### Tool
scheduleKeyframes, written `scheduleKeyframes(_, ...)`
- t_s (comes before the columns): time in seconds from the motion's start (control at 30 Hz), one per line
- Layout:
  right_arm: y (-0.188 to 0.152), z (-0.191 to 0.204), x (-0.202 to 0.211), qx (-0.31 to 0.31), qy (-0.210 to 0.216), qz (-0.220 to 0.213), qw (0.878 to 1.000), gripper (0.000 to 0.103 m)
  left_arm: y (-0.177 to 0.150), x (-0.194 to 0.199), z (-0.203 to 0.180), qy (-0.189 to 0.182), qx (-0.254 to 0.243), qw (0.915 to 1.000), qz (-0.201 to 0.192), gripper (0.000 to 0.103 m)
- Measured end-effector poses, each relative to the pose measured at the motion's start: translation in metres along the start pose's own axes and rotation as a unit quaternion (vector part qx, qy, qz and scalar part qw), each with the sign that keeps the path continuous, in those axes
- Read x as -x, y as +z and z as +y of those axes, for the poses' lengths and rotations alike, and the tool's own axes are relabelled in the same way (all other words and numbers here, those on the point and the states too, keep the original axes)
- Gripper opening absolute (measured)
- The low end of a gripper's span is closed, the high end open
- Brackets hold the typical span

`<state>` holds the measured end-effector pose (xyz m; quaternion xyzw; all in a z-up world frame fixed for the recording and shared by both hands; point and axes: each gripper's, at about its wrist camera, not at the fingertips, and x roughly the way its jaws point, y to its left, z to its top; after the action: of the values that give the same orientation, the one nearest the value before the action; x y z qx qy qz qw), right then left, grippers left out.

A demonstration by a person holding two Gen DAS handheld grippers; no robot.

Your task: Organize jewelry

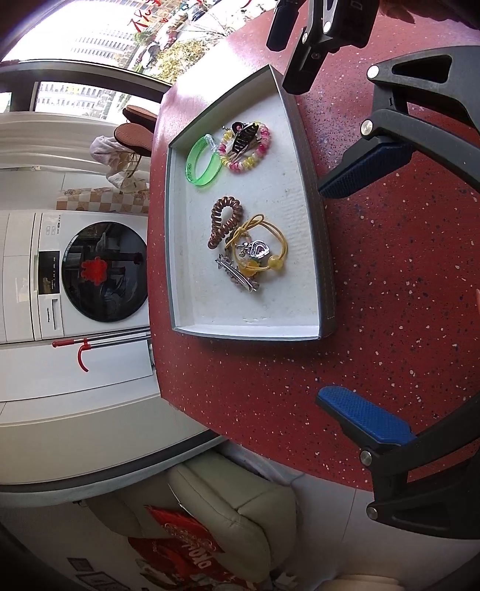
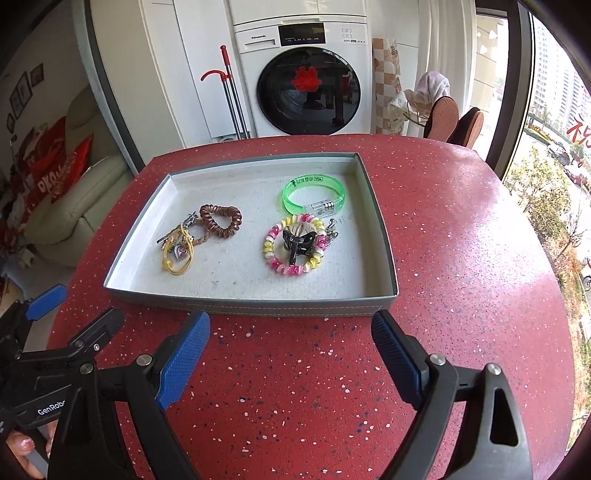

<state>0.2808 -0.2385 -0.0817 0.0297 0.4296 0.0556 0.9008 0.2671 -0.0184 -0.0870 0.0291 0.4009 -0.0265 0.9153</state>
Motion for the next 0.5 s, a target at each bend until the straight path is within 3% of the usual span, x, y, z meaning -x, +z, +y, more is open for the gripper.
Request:
scheduleKeyframes(0.23,-0.022,0.003,0.014,-0.001,0.003,-0.019,1.0,0.091,-0.023,0.016,0.0,0.003,0.011,0.9999,-0.012,0.103)
scheduleKeyframes(0.5,-0.046,0.007,0.04,0.009,-0.011,-0.076,0.997,0.091,-0.044,0.04,-0.004,0.01,0.023,0.9988,-0.042,0.103)
